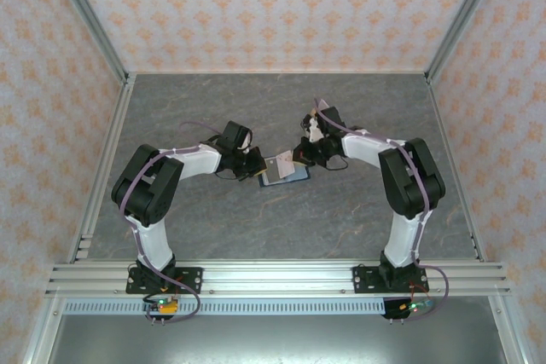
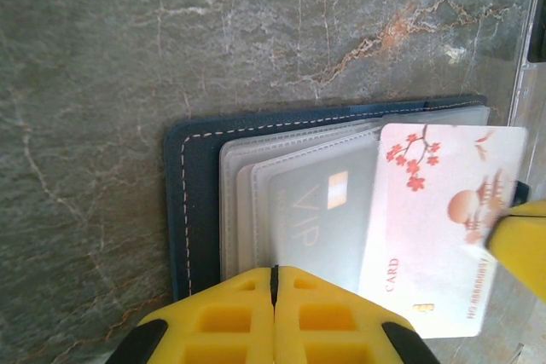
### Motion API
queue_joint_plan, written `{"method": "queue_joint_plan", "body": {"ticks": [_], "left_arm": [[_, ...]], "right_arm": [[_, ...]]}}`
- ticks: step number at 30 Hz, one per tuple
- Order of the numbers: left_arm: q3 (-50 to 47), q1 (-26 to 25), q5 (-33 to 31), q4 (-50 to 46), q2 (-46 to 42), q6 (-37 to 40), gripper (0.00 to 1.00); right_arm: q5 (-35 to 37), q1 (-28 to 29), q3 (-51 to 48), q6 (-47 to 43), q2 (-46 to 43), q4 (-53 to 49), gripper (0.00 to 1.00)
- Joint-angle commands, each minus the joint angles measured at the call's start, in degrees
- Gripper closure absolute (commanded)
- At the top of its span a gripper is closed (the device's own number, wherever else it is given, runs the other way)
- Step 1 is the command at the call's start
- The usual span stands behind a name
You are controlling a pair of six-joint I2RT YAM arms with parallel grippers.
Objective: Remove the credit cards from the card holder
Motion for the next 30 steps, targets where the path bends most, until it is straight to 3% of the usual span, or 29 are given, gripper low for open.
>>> {"method": "queue_joint_plan", "body": {"ticks": [1,9,15,25,30], "left_arm": [[0.1,-0.2,-2.8,-5.6,0.3,2.0,0.94],[3.0,-0.1,-0.3,-6.0,-2.3,2.7,0.89],[5.0,1.3,-3.0,-10.4,-8.2,3.9,0.63],[-1.2,7.9,-14.5,-19.1,-20.3,6.6,0.25],[-3.0,9.7,-17.1,-21.2,-23.2,8.6,0.09]], "right_arm": [[3.5,-0.1,-0.7,-3.3,-4.3,-1.8,1.0],[9.3,-0.1,-1.7,-6.8,-12.6,-2.5,1.0],[16.8,-0.1,0.9,-9.7,-16.9,-3.6,1.0],[34.4,-0.1,13.7,-24.0,-15.6,-12.1,1.0],[35.1,-1.2,20.1,-32.4,-11.3,-16.9,1.0]]}}
